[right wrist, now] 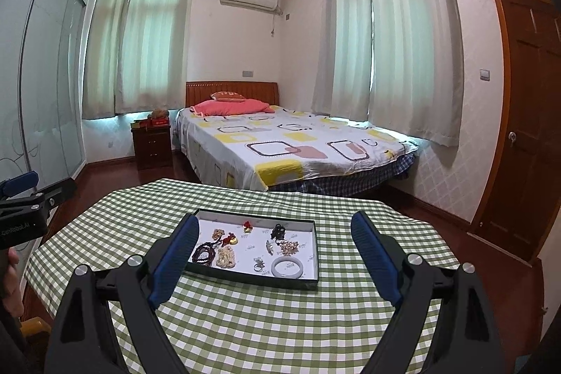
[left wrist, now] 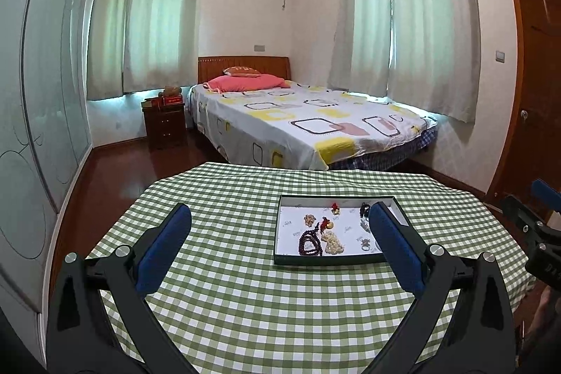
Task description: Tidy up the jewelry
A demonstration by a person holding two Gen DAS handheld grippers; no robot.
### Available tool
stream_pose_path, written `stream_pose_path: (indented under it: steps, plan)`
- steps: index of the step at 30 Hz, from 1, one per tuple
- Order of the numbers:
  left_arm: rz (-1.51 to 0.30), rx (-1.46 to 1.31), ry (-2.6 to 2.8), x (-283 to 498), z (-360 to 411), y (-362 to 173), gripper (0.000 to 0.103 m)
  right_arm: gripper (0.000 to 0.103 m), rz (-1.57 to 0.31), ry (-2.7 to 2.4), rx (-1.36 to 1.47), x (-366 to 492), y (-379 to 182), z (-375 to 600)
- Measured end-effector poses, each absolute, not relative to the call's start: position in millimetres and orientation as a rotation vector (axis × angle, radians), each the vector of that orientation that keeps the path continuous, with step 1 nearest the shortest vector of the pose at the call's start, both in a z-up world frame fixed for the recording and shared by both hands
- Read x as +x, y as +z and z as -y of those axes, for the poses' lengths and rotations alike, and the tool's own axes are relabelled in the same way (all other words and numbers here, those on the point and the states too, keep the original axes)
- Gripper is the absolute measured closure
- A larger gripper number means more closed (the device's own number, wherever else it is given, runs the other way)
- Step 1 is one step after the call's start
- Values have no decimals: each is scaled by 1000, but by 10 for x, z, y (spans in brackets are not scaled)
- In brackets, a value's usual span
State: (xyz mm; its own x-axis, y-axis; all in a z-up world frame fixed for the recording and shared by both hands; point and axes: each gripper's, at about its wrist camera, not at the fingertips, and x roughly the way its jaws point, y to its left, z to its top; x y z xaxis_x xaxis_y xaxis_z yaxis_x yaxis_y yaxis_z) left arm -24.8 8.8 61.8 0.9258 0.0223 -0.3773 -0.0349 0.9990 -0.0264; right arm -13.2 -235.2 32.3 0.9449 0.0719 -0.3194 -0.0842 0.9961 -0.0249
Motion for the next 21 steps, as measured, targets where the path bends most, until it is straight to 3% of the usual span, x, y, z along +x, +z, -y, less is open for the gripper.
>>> stream_pose_path:
  steps: [21]
  plan:
    - [-381, -41, 41, -266, -107, 618, 4, 17, -315, 73, -38, -127, 306, 2351]
